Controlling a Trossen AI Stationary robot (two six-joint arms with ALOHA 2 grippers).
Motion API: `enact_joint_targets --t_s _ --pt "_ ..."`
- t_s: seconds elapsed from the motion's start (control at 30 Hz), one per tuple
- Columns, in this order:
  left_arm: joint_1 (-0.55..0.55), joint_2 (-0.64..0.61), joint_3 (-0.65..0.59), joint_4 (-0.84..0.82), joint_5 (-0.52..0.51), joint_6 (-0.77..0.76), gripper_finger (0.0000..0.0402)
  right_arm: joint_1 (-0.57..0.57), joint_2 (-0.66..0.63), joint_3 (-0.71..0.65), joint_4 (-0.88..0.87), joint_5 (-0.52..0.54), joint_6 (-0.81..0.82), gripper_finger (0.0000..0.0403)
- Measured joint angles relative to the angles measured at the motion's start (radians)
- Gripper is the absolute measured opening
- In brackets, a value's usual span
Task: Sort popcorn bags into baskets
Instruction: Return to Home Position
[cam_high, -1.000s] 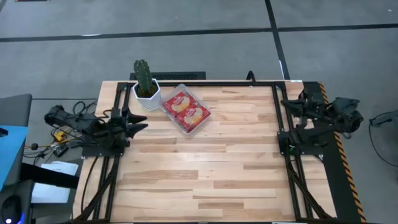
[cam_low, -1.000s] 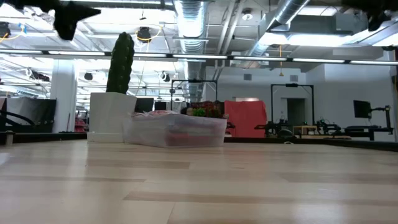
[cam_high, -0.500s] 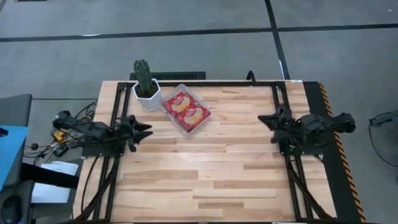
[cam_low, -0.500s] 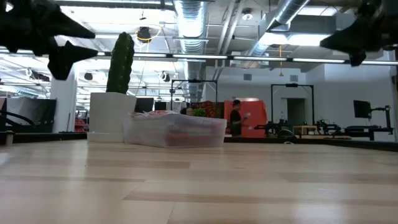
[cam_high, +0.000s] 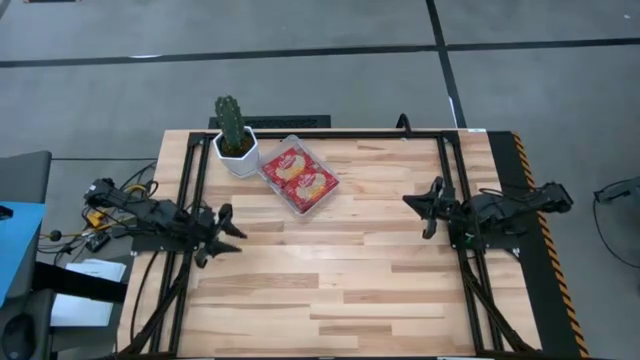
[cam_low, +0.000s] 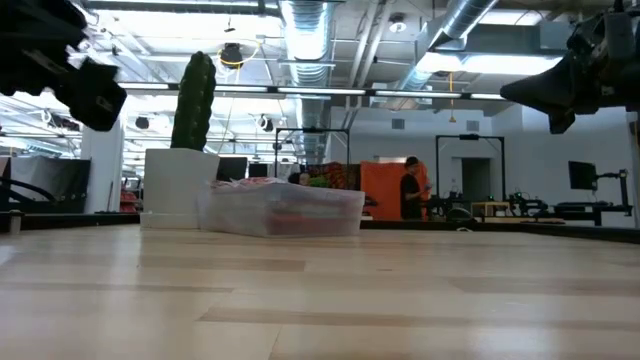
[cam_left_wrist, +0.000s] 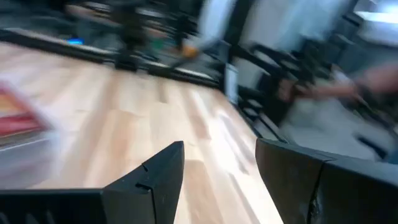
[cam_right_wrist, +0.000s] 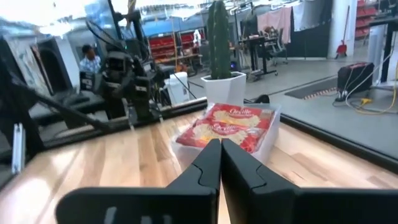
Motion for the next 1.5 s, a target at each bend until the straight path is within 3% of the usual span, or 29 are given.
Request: enact_joint_targets --t_s 0.1,0.27,1.5 --pt "-0.001 0.004 0.0 -0.017 0.083 0.03 0.0187 0.0 0.012 0.0 -0.003 -0.001 -0.013 0.0038" --pt "0.0 0.007 0.0 -0.026 0.139 -0.091 0.0187 0.0 0.011 0.0 -0.005 -0.006 -0.014 0.0034" --pt "0.0 0.007 -0.001 -0.027 0.138 -0.132 0.0187 0.0 0.011 -0.003 -0.01 -0.007 -0.016 0.0034"
